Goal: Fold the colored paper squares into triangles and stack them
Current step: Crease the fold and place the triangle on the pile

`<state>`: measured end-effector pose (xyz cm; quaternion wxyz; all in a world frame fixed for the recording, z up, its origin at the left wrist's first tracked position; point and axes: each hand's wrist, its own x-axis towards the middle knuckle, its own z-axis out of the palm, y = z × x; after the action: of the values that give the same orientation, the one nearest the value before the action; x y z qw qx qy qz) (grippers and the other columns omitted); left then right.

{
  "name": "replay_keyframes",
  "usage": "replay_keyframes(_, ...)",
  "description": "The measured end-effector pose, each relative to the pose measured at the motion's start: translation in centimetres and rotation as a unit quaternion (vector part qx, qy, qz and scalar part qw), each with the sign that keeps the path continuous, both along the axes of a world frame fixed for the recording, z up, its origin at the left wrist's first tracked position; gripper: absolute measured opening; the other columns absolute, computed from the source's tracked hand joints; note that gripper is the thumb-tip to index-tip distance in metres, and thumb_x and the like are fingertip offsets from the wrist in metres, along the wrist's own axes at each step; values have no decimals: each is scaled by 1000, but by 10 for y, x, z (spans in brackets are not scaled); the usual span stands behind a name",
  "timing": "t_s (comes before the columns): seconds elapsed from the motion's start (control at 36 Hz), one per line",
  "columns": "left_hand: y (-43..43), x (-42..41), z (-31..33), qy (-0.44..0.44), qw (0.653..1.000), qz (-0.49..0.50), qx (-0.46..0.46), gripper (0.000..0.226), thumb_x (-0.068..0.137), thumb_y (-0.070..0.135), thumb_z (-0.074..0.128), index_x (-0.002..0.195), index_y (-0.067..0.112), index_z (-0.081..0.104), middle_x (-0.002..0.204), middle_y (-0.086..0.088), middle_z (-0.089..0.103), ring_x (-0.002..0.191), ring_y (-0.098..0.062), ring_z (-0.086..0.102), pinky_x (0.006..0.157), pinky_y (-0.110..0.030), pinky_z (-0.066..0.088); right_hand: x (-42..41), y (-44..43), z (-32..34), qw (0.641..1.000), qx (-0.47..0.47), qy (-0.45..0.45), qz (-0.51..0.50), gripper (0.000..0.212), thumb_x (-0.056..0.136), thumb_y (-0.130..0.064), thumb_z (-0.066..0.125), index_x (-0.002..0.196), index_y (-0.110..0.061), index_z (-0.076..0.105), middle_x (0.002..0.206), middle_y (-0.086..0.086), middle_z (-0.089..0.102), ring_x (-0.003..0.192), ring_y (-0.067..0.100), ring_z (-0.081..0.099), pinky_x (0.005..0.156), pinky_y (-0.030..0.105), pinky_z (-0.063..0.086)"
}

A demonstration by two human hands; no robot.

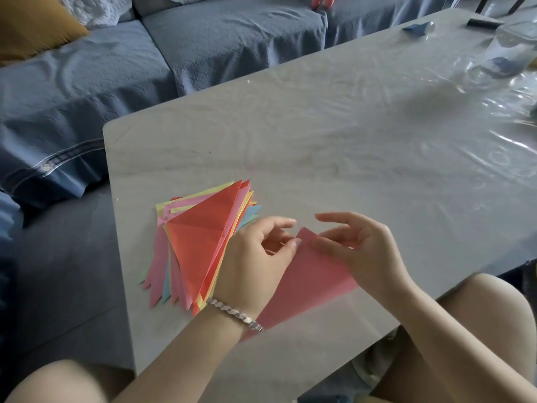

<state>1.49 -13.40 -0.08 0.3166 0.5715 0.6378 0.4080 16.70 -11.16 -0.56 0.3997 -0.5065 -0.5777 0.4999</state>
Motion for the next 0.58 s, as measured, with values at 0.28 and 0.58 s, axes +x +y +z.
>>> replay_keyframes(0.28,22,-3,-13,-67,996,66,-4,28,78,6,68,64,30,64,49,17,60,45,0,53,56,-23,50,8,27,-6,892,359,-271,43,28,80,-26,65,105,-15,69,100,-7,69,100,9,57,98,26,35)
replay_keyframes(0.58,42,-19,-69,108,975,175,-83,12,84,11,61,88,8,72,90,-6,72,86,-23,64,66,-20,38,20,-11,-87,820,250,-447,255,65,101,-38,7,109,-19,69,122,-8,62,115,9,56,92,32,49)
